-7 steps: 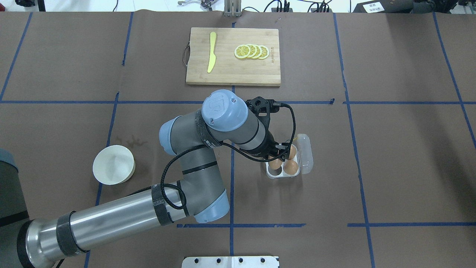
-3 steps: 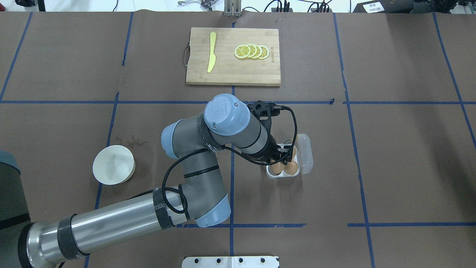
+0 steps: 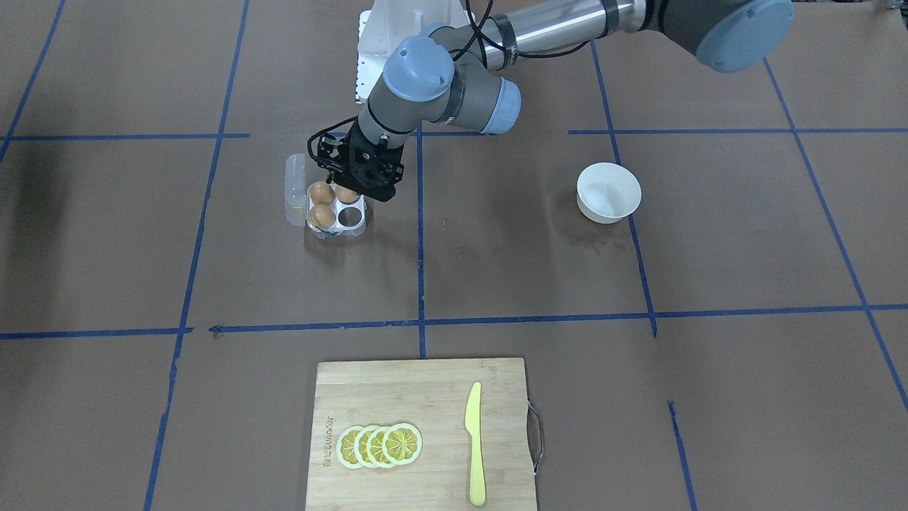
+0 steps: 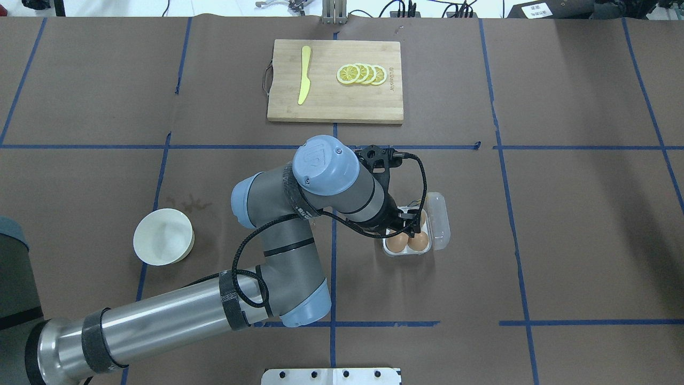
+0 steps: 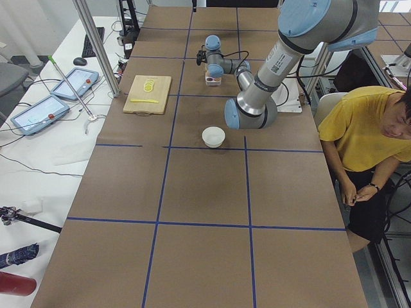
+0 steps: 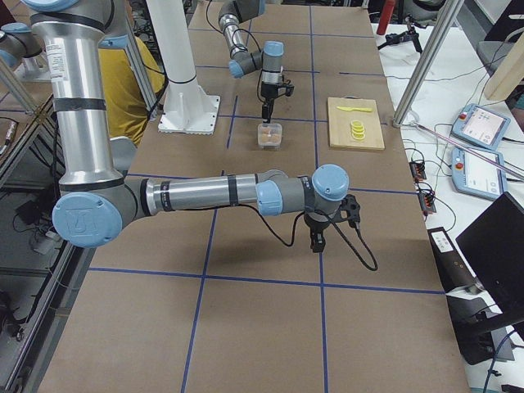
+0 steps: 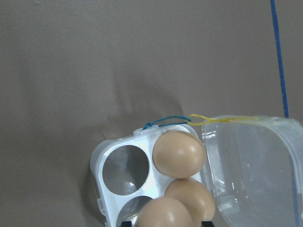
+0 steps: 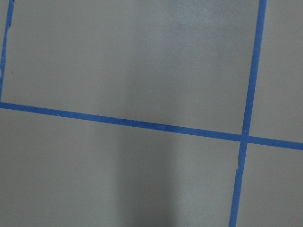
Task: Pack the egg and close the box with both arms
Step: 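Raise the left gripper away while the right gripper approaches the carton lid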
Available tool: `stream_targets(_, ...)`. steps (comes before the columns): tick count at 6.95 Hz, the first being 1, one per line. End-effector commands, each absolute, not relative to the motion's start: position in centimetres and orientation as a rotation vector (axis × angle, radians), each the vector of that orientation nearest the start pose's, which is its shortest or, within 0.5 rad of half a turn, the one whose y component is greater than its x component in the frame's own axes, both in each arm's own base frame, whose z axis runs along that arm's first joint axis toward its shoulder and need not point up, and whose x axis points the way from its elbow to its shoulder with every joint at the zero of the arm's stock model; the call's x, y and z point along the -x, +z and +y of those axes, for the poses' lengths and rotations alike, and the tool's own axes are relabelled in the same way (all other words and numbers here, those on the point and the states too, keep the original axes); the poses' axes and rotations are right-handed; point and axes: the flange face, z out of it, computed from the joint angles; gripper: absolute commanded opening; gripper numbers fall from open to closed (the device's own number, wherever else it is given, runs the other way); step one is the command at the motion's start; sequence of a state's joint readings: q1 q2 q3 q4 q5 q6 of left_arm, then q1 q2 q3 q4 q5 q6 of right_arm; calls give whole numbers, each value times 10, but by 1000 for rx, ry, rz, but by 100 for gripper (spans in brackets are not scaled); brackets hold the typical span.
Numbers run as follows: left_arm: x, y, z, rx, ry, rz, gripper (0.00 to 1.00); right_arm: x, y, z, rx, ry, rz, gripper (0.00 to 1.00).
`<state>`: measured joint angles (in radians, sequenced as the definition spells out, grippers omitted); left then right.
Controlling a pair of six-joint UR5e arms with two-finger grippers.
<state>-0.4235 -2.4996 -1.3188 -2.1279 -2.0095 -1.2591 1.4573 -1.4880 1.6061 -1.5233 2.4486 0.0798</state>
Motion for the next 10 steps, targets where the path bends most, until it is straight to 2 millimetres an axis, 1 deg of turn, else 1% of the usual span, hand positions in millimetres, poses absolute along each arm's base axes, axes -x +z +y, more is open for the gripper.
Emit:
stream_targets(1, -658, 106, -397, -80, 174, 1267, 99, 4, 586, -536, -69, -103, -888, 100)
stream_targets(2, -651, 100, -396, -89, 176, 1282, 99, 6, 584, -536, -69, -106, -893, 100)
stream_targets(3, -628, 101, -405, -100, 157, 1271, 99, 17, 576, -536, -43, -77, -930, 100)
stream_targets(4, -587, 123, -420, -122, 122, 1263, 99, 55, 549, -535, -49, -99, -956, 100)
stream_targets(5, -550, 151, -431, -162, 117, 1250, 97, 91, 525, -531, -44, -43, -986, 100)
stream_targets(6, -513, 189, -443, -191, 147, 1223, 94, 139, 505, -522, -68, 8, -1014, 100)
stream_targets(7, -469, 219, -465, -223, 176, 1199, 94, 198, 486, -507, -107, 55, -1044, 100)
stream_targets(8, -433, 244, -478, -264, 211, 1174, 94, 256, 466, -483, -104, 135, -1083, 97)
stream_targets(9, -408, 264, -489, -294, 218, 1146, 94, 288, 442, -460, -70, 176, -1106, 1)
stream_targets(10, -397, 269, -497, -299, 224, 1142, 94, 310, 430, -447, -53, 138, -1124, 0)
